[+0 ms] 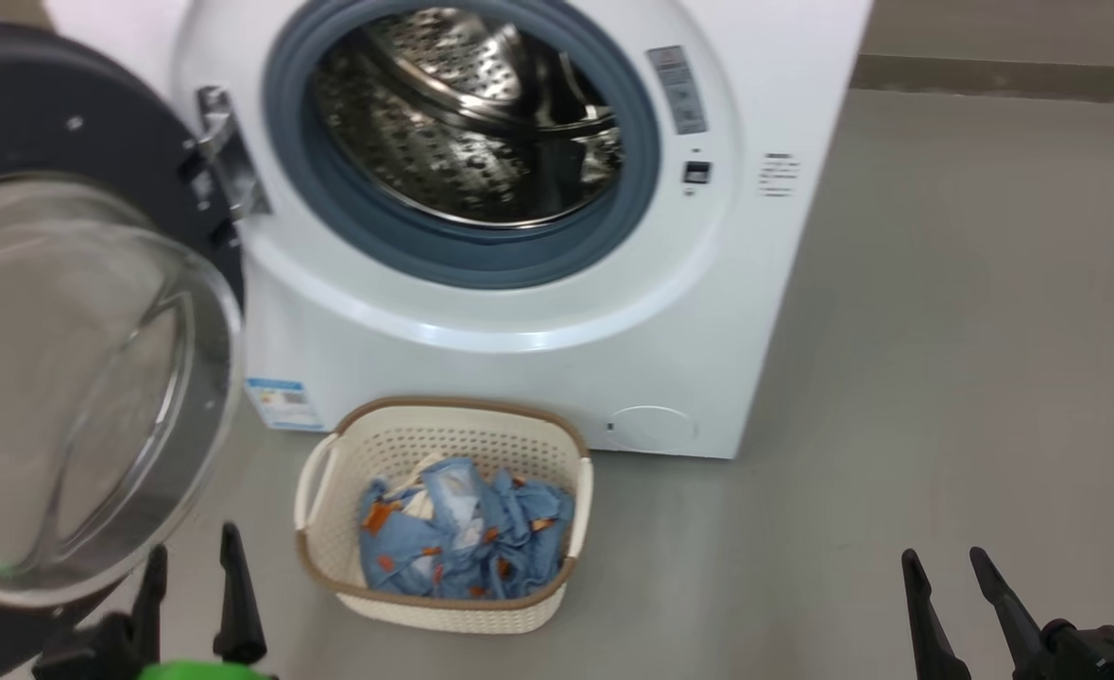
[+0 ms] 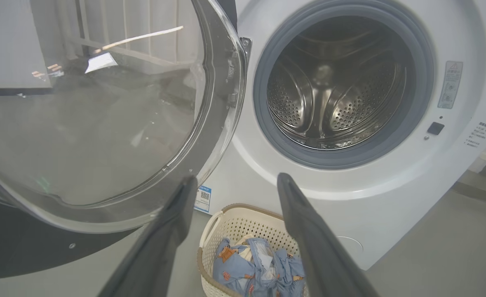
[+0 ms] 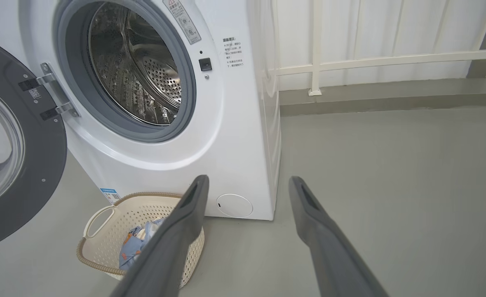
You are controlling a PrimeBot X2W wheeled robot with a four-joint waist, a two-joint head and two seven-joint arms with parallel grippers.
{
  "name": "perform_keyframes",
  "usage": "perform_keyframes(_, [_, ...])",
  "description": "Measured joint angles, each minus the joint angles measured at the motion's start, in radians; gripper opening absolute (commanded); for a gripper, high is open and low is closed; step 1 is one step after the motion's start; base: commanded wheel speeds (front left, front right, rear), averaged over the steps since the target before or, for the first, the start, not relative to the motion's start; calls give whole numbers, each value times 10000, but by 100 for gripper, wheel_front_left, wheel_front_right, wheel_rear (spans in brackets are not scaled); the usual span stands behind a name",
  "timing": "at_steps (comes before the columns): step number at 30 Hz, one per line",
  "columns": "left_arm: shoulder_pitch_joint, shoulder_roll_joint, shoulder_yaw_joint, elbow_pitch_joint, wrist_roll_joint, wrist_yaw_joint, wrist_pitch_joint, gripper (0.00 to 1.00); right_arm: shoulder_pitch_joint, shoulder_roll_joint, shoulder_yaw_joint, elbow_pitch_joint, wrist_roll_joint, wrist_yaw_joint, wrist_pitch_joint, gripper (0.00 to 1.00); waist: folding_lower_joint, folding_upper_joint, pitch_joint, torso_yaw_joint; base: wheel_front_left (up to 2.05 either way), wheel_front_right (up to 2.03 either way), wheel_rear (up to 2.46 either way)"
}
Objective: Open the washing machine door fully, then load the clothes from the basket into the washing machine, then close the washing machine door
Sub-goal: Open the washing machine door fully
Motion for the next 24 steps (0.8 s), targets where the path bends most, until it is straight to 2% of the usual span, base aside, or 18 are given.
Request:
perform_keyframes(5, [534, -4, -65, 46, 196, -75, -144, 100, 7, 0, 123, -173, -56, 0, 0, 100, 0, 0, -33, -633, 0, 0, 0])
perform_keyframes(10, [814, -27, -209, -546, 702, -75, -148, 100, 12, 2, 267, -205, -155, 0, 0, 100, 1, 0, -37, -1182, 0, 0, 0])
perform_keyframes(14, [1227, -31, -359, -819, 763, 146, -205, 100, 16, 2, 265, -261, -163, 0, 0, 100, 1, 0, -18, -1542, 0, 0, 0])
perform_keyframes(19, [1570, -29, -523, -1005, 895, 462, -205, 100, 69, 6, 286, -263, -163, 0, 0, 100, 0, 0, 20, -1805, 0, 0, 0])
perform_keyframes(24, [1613, -29, -470, -1091, 999, 479, -207, 100, 88, 15, 272, -249, -163, 0, 0, 100, 0, 0, 1, -1840, 0, 0, 0])
